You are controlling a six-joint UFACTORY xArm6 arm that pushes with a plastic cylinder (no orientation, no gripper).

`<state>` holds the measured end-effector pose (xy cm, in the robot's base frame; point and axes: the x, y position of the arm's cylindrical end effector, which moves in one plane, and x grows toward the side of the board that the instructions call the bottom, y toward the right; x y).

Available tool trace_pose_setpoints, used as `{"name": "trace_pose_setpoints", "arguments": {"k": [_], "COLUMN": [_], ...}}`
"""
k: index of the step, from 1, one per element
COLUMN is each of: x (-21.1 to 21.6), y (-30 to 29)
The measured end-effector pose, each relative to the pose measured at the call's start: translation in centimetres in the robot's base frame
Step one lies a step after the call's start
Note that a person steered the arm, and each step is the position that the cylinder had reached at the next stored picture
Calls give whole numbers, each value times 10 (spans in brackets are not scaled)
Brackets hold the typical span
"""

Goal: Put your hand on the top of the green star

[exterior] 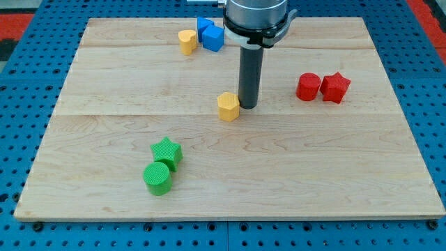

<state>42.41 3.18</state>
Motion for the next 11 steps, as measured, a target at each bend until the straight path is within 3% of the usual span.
{"name": "trace_pose_setpoints", "arguments": {"k": [1,2,10,11], "x": [7,40,40,48], "y": [-15,29,46,14]}}
